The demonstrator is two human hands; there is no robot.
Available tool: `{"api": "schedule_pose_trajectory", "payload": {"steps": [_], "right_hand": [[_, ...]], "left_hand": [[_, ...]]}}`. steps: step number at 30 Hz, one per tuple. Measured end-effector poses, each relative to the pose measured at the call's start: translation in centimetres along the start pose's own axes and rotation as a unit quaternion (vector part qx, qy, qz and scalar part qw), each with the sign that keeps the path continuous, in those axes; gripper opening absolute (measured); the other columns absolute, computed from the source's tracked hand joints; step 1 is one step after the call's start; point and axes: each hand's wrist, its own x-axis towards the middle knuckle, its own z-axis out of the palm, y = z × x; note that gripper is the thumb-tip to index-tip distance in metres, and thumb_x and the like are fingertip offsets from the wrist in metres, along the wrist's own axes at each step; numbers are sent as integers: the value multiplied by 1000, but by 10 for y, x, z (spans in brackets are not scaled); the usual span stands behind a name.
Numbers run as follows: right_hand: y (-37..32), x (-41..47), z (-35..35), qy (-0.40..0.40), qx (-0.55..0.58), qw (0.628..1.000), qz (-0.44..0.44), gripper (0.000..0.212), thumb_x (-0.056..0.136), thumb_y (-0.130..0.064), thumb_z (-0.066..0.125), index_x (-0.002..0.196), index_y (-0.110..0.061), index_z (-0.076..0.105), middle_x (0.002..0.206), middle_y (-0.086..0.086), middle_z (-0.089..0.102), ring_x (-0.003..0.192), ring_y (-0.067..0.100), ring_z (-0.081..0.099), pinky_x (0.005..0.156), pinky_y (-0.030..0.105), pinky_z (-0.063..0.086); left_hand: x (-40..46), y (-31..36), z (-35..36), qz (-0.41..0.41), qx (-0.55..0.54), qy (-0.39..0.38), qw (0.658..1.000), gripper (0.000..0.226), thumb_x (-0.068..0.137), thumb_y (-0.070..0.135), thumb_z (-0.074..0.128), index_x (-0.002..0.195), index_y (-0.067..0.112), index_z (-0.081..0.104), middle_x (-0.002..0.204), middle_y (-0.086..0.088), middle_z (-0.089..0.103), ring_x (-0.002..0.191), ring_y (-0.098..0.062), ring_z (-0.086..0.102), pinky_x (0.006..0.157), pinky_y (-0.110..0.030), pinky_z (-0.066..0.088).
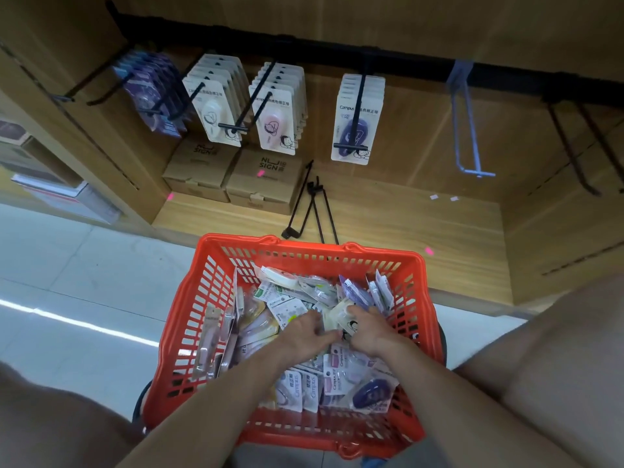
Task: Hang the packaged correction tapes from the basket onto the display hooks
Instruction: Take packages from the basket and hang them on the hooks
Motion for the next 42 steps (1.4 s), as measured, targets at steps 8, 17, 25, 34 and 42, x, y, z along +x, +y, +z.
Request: {"api": "schedule_pose_trajectory", "payload": {"steps": [8,17,25,34,42], "right_hand": [[9,-1,1,-19,26,999,-20,81,98,-3,53,165,-35,22,165,11,38,135,32,54,98,42,58],[6,-10,-4,-39,146,988,-20,74,93,8,45,157,-28,39,139,-4,63,118,19,63,66,25,46],[-11,-10,-6,-10,226,974,-26,47,98,-4,62,142,-20,53,111,-1,68,101,21,71,76,31,58],[-8,0,-8,74,117,990,3,76,95,-2,57,163,-19,28,162,10,37,137,33,52,108,44,51],[-9,9,-8,-3,68,998,-3,98,92,-4,59,168,-31,2,176,-2,2,159,35,16,124,53,32]], "left_hand": [[18,16,30,-45,-248,22,967,50,98,27,67,141,24,42,90,-9,66,67,-19,56,65,-30,44],[21,6,24,-82,-258,125,955,15,101,28,64,109,22,53,62,0,52,45,-13,43,47,-25,40],[-12,-5,-22,-76,-226,132,962,29,92,35,74,103,14,58,61,3,54,48,-12,44,51,-25,38],[-31,-22,-33,-90,-164,117,975,32,92,39,76,92,19,52,76,1,56,60,-14,50,56,-26,44],[-44,-29,-64,-103,-122,71,985,20,95,41,64,112,31,65,99,16,51,82,-11,61,52,-22,48]]}}
